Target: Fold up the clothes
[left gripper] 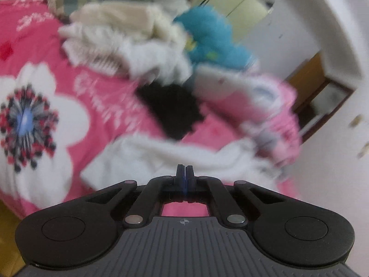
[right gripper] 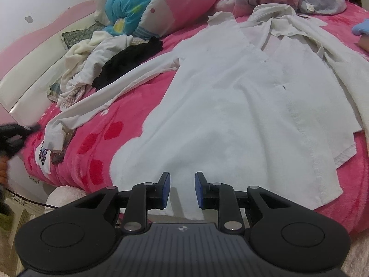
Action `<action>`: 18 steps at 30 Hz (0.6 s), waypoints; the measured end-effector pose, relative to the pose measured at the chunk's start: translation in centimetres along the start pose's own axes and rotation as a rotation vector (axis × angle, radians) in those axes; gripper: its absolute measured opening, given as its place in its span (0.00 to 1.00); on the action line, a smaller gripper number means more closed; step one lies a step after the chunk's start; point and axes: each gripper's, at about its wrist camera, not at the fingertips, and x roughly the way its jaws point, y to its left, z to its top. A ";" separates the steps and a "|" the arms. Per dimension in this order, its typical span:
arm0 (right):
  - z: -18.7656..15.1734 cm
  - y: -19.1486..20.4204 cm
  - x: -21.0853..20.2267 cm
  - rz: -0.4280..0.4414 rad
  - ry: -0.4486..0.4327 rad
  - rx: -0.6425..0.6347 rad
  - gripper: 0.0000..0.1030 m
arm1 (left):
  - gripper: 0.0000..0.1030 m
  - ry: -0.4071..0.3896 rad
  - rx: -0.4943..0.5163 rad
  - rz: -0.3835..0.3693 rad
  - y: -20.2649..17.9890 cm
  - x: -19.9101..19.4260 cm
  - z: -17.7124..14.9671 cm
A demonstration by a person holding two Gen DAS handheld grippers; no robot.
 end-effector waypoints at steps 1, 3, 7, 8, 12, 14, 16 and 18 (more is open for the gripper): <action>0.0 -0.1 0.1 0.002 0.001 0.004 0.24 | 0.00 -0.005 0.013 0.019 -0.3 -0.5 0.2; 0.0 -0.2 0.4 0.008 0.004 0.013 0.24 | 0.00 0.003 0.045 0.074 -0.6 -0.8 0.0; 0.0 0.0 0.6 0.017 0.001 0.009 0.24 | 0.15 0.037 0.108 0.138 -1.1 0.5 -2.7; 0.0 0.1 0.5 0.019 -0.002 0.006 0.24 | 0.28 0.047 0.118 0.122 -1.5 0.9 -3.3; 0.8 0.1 -0.4 0.016 -0.052 -0.018 0.25 | 0.55 0.068 0.221 0.049 -5.5 3.4 -5.4; 1.6 -0.3 -1.1 0.020 -0.092 -0.020 0.27 | 0.61 0.078 0.265 0.001 -8.1 5.9 -5.9; 2.5 -0.8 -1.9 0.026 -0.132 -0.013 0.34 | 0.65 0.086 0.298 -0.041 -10.6 8.8 -6.4; 3.8 -1.4 -2.7 0.019 -0.171 -0.013 0.47 | 0.66 0.098 0.330 -0.064 -13.1 12.0 -6.9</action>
